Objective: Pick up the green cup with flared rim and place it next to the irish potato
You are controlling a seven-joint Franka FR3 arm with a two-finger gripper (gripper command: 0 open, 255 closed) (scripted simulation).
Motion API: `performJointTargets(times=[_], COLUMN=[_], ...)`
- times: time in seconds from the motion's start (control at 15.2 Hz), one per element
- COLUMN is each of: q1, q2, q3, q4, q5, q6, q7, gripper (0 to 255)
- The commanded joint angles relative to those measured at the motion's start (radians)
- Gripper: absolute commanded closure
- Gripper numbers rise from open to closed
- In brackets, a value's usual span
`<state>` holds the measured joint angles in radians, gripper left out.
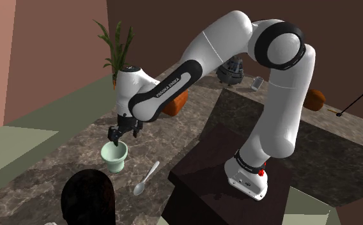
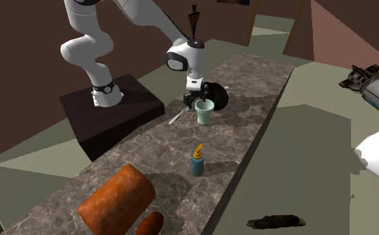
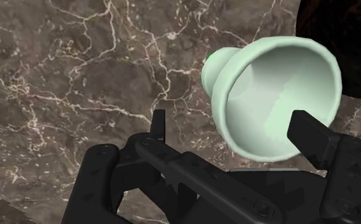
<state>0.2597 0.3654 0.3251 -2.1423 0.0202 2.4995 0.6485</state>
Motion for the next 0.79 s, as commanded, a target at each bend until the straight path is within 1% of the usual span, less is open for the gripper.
performJointTargets(times=[0.0,0.4,0.73], q1=[0.01,0.028,0.028], q2=[0.036,0.099,0.099], q3=[-0.008,-0.023,-0.023], q4=[0.015,0.02,0.02], q5=[-0.014,-0.035,-0.035], q6=[0.021,0.08,0.08], q7=[0.01,0.025,0.025], gripper=[0,0,0])
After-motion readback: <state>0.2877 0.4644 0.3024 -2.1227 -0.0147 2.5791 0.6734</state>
